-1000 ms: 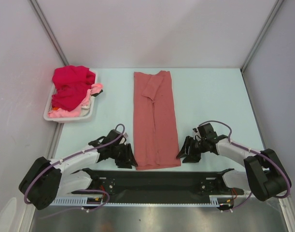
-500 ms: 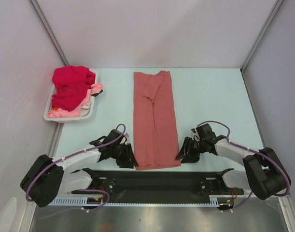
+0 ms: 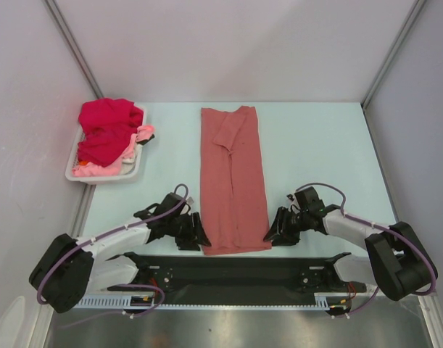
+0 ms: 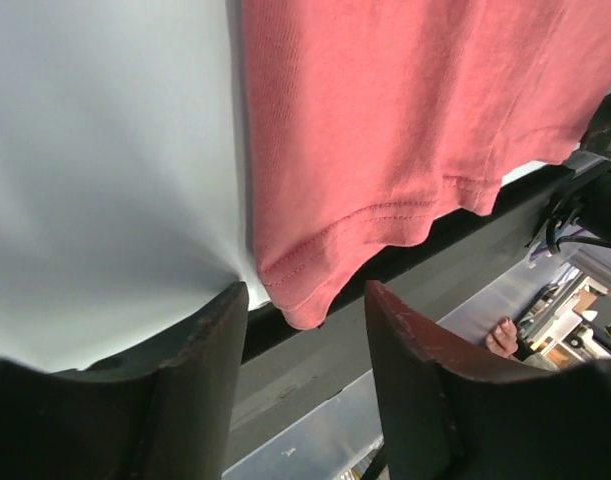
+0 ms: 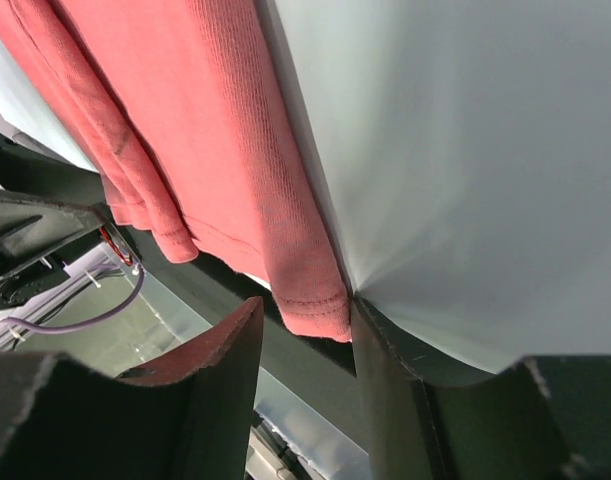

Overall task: Fold and stack the t-shirts
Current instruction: Fold the tshirt

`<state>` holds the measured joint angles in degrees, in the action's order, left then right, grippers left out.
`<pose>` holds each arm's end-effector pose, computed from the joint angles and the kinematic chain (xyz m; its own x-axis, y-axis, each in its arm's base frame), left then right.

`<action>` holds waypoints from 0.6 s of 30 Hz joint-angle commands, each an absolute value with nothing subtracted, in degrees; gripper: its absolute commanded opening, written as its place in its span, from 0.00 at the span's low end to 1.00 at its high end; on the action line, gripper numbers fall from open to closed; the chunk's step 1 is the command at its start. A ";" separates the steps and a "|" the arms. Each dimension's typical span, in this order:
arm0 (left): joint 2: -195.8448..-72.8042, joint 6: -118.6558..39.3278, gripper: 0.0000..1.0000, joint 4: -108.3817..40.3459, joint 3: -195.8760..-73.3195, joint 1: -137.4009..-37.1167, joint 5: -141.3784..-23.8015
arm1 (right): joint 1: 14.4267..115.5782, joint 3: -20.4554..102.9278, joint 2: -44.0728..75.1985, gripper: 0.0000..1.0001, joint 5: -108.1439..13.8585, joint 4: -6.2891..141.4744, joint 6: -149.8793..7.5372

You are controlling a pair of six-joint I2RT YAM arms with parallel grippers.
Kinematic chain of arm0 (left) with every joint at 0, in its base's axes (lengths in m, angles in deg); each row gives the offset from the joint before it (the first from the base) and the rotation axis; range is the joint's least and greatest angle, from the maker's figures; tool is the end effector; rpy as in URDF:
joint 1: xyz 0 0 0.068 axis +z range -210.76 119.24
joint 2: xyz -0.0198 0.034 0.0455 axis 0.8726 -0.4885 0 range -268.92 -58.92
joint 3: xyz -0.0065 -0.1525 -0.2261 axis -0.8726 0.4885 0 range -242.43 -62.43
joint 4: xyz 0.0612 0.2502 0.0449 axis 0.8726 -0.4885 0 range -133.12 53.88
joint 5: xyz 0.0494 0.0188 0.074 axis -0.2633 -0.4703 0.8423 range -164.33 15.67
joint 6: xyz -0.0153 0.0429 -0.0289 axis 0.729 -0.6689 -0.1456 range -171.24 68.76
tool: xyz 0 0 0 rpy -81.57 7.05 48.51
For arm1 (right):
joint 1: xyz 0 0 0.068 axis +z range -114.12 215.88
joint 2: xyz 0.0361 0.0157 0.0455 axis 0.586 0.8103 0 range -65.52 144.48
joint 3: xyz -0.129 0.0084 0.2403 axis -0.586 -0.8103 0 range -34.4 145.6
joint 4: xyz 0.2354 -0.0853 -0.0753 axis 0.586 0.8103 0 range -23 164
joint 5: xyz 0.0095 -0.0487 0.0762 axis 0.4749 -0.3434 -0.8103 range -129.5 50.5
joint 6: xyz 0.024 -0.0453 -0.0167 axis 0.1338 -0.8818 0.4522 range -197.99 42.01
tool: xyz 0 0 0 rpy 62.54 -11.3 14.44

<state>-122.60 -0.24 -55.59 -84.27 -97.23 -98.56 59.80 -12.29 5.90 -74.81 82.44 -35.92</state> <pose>0.1333 -0.1168 0.1379 -0.9883 -0.1507 -0.0225 -0.1073 0.7930 -0.5996 0.1608 0.0939 0.1239 -0.9865 0.1605 0.0335 0.1409 0.7253 0.6739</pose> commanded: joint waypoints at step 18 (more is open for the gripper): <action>-127.48 -2.29 0.00 -53.52 -84.75 -97.41 -99.03 | 59.61 -14.71 8.31 0.15 -74.22 80.88 -35.88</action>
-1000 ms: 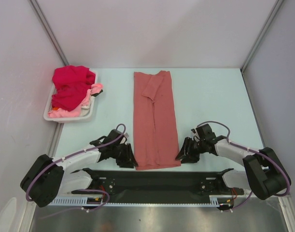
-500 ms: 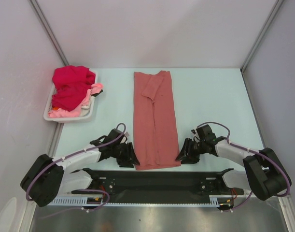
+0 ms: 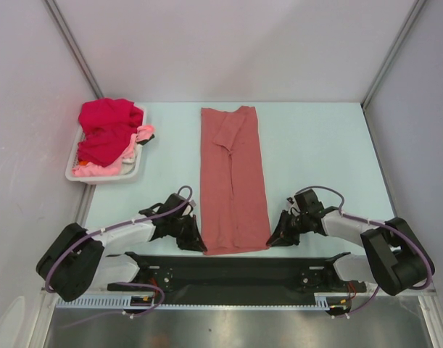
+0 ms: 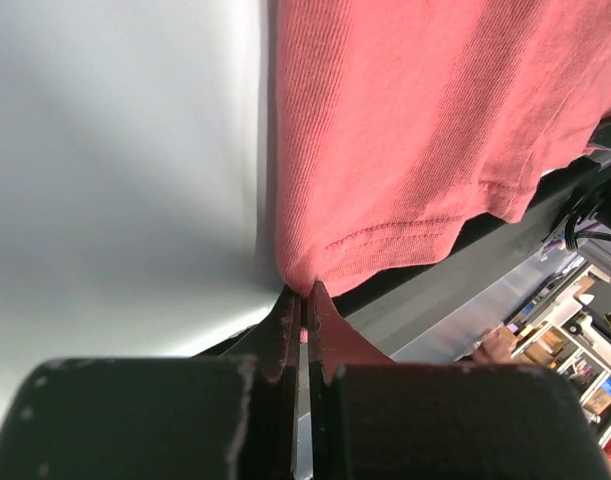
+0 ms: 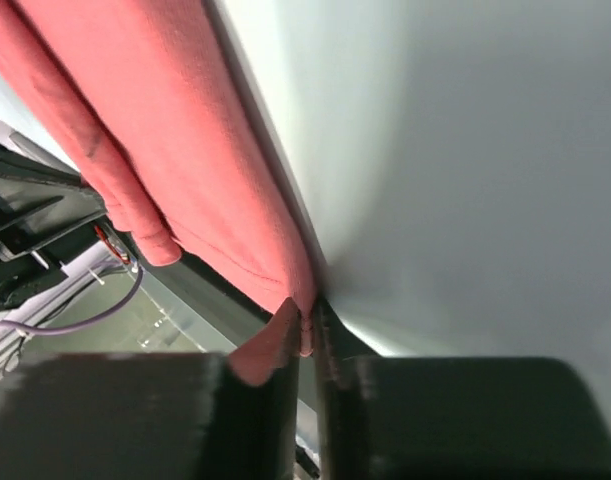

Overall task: Fold and stack the t-shirts
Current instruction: Fold the tshirt

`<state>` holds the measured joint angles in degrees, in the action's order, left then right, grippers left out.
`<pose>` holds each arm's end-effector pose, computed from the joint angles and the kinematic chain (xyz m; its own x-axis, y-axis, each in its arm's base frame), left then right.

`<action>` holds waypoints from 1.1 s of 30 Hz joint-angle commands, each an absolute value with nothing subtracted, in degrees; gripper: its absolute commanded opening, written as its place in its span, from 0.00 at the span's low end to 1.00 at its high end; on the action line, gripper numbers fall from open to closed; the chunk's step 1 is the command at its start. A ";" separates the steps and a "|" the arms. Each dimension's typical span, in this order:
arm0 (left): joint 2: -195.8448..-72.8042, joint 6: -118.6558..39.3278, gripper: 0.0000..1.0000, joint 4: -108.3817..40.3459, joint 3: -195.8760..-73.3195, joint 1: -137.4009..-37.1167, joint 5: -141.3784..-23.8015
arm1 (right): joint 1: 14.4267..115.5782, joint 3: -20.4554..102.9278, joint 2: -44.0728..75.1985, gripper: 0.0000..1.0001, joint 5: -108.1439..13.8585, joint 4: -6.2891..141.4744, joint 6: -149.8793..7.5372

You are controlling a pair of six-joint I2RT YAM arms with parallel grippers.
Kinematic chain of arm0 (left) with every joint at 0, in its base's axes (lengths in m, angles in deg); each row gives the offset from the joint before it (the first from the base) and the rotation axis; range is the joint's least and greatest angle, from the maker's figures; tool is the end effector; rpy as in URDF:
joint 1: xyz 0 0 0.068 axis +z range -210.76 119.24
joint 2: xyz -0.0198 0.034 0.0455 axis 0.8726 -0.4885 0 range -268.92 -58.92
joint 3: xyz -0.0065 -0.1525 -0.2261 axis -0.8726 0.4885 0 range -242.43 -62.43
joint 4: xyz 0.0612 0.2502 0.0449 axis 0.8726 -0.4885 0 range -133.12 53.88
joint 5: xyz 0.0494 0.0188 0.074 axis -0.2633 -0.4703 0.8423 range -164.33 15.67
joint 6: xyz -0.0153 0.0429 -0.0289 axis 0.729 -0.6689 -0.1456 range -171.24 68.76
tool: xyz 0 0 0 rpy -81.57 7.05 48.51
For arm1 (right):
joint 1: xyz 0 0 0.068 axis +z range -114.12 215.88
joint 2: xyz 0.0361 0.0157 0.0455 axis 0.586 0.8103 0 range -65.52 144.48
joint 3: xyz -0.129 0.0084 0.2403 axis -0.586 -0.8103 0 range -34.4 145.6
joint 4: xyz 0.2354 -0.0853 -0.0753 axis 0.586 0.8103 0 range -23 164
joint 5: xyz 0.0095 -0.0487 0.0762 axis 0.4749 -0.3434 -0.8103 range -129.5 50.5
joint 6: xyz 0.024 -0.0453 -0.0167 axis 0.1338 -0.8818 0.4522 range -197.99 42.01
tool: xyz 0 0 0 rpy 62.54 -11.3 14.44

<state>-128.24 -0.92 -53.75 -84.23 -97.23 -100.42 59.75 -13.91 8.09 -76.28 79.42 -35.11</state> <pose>0.1362 -0.1203 0.1241 -0.9912 -0.1269 0.0386 -0.1257 0.8061 -0.5782 0.1587 0.0936 0.1135 -0.9848 0.1601 0.0673 0.1626 0.7139 0.6811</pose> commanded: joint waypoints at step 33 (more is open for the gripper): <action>-151.61 -12.04 0.00 -58.71 -127.63 -79.66 -95.07 | 46.60 51.52 46.53 0.00 -77.73 101.89 -49.42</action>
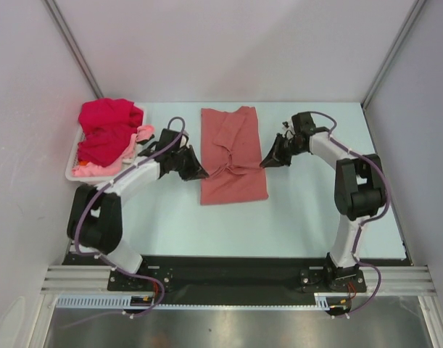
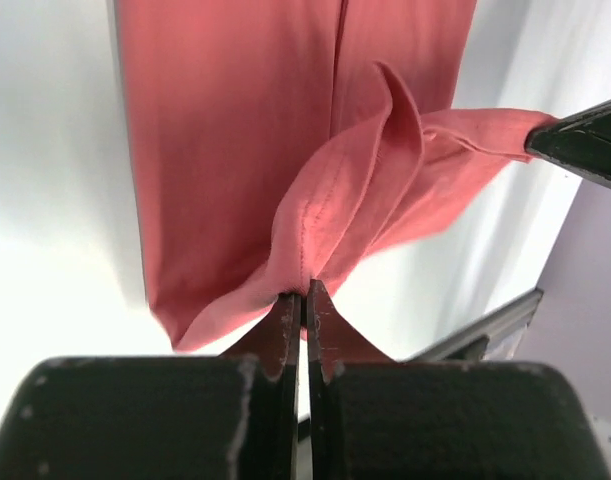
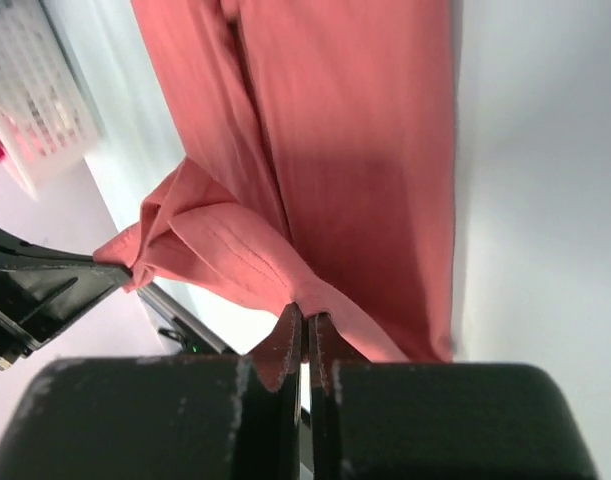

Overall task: Fold and stack the t-shirts
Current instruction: Fold the tshirt

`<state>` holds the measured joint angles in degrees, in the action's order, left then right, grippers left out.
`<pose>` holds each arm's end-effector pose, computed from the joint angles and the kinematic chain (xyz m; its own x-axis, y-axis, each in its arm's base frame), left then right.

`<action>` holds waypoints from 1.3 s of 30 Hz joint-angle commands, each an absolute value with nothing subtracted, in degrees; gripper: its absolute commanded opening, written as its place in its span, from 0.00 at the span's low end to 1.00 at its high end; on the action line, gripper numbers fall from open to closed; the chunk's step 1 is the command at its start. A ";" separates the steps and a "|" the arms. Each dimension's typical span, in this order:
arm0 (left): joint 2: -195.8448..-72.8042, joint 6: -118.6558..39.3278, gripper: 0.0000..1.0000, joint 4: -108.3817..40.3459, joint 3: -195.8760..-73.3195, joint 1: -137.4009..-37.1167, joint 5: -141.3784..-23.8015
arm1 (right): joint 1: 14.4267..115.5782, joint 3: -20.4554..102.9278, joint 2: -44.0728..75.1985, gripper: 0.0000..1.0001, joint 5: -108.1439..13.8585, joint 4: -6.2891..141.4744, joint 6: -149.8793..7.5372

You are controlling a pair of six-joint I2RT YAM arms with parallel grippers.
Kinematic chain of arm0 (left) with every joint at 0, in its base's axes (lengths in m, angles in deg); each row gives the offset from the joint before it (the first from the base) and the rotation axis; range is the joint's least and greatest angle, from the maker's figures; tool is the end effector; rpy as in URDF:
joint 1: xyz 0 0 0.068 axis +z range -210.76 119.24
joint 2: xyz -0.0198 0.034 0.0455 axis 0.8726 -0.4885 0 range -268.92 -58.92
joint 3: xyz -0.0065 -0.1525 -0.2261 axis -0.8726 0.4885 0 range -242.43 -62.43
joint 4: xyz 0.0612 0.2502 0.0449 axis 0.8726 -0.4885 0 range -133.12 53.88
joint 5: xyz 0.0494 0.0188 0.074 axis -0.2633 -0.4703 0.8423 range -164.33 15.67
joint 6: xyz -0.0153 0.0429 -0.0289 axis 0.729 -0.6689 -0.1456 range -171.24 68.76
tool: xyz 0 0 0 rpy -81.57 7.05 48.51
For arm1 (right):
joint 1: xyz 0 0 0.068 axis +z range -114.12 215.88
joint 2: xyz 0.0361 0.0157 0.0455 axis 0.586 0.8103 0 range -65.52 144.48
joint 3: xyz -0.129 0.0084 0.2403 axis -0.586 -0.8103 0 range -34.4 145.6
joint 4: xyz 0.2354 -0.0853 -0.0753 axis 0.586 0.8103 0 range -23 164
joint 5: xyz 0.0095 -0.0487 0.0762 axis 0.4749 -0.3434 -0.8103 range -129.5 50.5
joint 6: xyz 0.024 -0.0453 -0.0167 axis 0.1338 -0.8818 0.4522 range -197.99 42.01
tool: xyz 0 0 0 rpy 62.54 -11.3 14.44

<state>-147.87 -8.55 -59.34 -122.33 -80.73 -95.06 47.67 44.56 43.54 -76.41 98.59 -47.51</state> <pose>0.3003 -0.1226 0.2260 -0.9010 -0.3473 -0.2601 -0.1195 0.7749 -0.6206 0.3841 0.1021 0.2019 -0.9670 0.2124 -0.1406 0.0559 0.7157 0.6962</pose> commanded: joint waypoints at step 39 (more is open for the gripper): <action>-176.07 -12.22 0.00 -61.78 -150.67 -71.92 -98.59 | 43.26 78.36 71.23 0.07 -82.83 106.11 -46.96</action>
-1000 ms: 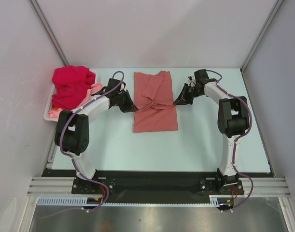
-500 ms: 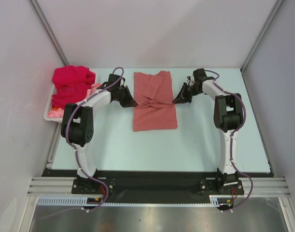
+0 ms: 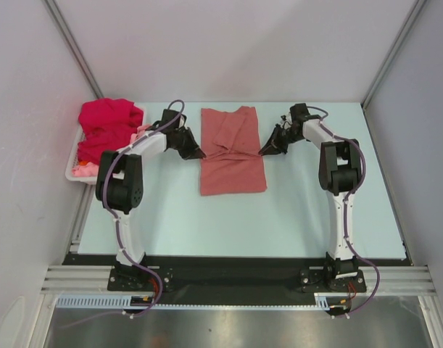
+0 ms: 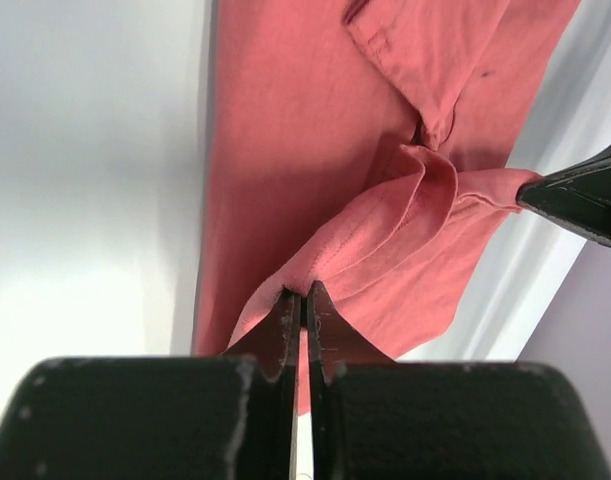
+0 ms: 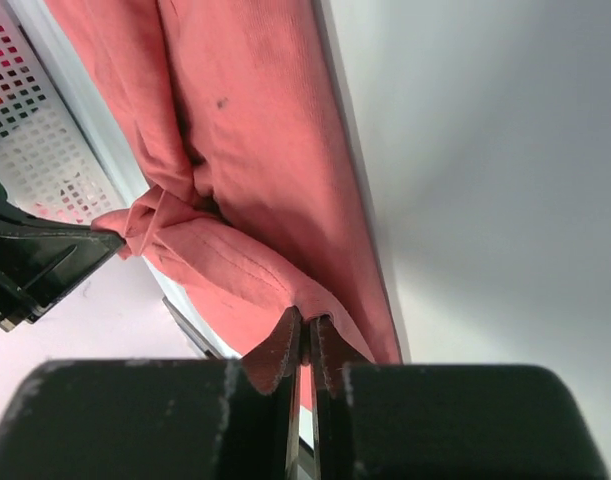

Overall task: Fold and stack the t-shirts
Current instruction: Fold the tshirt

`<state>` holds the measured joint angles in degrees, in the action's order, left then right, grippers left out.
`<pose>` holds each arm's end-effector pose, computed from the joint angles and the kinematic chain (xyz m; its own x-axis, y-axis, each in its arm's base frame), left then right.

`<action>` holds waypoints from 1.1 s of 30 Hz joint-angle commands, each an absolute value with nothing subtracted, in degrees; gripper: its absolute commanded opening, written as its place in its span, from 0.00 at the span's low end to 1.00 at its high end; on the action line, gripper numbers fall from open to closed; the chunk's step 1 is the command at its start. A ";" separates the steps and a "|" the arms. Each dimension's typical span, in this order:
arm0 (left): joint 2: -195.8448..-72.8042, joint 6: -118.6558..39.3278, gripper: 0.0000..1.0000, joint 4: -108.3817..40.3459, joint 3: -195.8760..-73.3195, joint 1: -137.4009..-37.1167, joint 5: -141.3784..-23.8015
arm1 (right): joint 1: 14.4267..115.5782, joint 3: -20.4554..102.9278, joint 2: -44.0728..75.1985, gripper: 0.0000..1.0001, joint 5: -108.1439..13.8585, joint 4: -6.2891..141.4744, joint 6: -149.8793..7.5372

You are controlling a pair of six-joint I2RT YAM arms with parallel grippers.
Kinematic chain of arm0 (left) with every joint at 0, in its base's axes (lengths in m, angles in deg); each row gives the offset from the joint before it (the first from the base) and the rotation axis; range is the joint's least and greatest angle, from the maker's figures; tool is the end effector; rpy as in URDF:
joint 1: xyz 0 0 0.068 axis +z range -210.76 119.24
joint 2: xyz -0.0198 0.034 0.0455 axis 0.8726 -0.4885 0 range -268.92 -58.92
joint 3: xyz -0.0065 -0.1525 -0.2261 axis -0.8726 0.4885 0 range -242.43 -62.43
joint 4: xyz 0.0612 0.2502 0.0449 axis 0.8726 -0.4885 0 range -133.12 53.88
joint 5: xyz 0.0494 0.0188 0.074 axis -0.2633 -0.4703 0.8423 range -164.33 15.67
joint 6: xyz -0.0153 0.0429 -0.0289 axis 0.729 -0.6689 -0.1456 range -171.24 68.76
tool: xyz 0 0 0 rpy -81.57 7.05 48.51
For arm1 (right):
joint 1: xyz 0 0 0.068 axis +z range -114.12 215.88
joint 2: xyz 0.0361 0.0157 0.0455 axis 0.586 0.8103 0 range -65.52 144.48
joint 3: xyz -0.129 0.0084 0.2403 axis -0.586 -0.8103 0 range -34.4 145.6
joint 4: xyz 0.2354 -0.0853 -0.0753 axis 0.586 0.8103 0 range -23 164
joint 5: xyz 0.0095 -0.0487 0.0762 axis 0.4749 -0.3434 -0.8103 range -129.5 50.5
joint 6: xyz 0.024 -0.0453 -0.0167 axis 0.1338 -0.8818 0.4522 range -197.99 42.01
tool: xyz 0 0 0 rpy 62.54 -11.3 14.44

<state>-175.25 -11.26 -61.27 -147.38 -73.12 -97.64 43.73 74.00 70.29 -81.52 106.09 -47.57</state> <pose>0.4232 -0.1073 0.1847 -0.8876 -0.4095 -0.2107 -0.2095 0.7664 -0.6072 0.4866 0.0912 0.1459 -0.9687 0.2461 -0.0332 0.1443 0.6667 0.7312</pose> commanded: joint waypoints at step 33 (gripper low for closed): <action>-167.46 -13.54 0.31 -51.95 -139.77 -81.41 -95.17 | 62.94 80.29 63.67 0.54 -35.64 117.62 -56.45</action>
<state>-166.88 -15.13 -58.21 -138.72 -81.49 -96.52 63.93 78.33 63.08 -42.55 119.16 -57.49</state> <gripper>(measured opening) 0.304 0.535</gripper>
